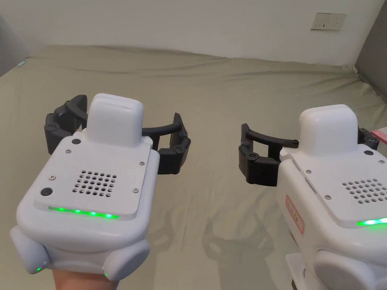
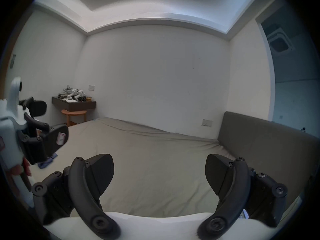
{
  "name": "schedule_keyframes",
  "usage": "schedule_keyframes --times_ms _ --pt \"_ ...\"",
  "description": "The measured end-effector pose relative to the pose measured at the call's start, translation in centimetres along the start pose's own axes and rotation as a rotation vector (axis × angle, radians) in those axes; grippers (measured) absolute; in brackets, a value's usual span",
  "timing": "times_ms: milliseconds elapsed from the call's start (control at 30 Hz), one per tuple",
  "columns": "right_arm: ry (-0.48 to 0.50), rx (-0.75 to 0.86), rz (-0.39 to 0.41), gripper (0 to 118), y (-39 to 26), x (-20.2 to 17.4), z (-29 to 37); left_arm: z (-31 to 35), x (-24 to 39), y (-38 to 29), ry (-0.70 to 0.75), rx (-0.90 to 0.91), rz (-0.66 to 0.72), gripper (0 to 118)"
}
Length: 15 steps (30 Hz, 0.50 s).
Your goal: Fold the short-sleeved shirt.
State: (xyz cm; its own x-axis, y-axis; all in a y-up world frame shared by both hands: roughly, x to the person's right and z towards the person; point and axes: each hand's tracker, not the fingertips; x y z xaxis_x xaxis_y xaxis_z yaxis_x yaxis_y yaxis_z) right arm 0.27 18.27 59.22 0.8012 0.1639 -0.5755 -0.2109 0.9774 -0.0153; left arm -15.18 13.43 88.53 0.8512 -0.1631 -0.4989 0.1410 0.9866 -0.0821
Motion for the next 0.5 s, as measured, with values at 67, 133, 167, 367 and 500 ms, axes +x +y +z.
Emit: schedule_keyframes --times_ms 67,133,167,367,500 --pt "0.015 -0.050 -0.060 110 0.6 0.1 0.1 0.1 0.1 0.1 0.004 0.001 0.004 118" --pt "-0.039 -0.135 -0.106 110 1.5 -0.1 0.0 0.1 0.1 0.2 0.005 0.000 0.004 118" --pt "-0.062 -0.163 -0.123 110 1.8 -0.2 -0.2 0.1 0.1 0.3 0.003 0.000 0.005 118" --pt "-0.091 -0.276 -0.128 110 2.8 0.2 -0.9 0.4 0.1 0.5 0.000 0.021 -0.014 118" --pt "-0.152 -0.240 -0.092 110 2.5 0.1 -0.8 0.4 0.1 0.7 -0.004 0.009 -0.004 118"
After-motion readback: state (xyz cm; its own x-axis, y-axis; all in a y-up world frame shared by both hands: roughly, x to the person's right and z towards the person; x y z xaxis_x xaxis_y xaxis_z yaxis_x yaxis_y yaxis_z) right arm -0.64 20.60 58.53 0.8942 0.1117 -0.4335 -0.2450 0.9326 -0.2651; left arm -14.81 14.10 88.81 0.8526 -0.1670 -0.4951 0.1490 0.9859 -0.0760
